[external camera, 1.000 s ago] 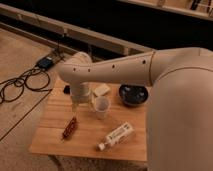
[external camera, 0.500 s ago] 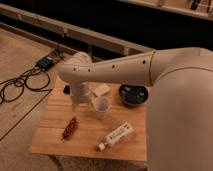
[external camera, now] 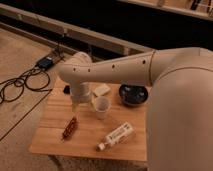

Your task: Place the ceramic cup in the ceramic bowl

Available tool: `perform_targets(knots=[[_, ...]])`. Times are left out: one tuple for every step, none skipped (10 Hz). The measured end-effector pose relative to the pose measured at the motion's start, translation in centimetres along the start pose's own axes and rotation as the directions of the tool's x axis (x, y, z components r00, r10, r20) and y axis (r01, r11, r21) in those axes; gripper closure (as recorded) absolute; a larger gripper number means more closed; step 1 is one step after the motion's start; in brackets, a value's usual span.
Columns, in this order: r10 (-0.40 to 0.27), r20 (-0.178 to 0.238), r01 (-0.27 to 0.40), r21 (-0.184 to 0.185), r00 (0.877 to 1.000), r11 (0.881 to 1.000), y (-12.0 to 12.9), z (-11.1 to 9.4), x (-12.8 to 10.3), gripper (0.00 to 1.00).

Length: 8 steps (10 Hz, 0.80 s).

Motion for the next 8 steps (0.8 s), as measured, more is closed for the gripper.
perform_targets(knots=[[0.0,0.0,0.0,0.0,1.0,1.0,0.0,0.0,0.0,0.35],[0.0,0.0,0.0,0.0,1.0,1.0,0.0,0.0,0.0,0.35],[0.0,0.0,0.0,0.0,1.0,1.0,0.0,0.0,0.0,0.35],[-0.002,0.0,0.002,0.0,1.0,1.0,-0.1,0.0,0.0,0.35],[-0.006,0.005,0.006,0.005,1.0,1.0,-0.6,0.2,-0.4,0.35],[-0.012,0.013,0.012,0.014,1.0,1.0,-1.4,0.4,-0.9,0.35],[-0.016,0.017,0.016,0.02,1.0,1.0,-2.0,0.6,-1.4,0.35],[-0.024,0.026,0.023,0.025,0.999,0.999,-2.6,0.8,-1.9,0.35]])
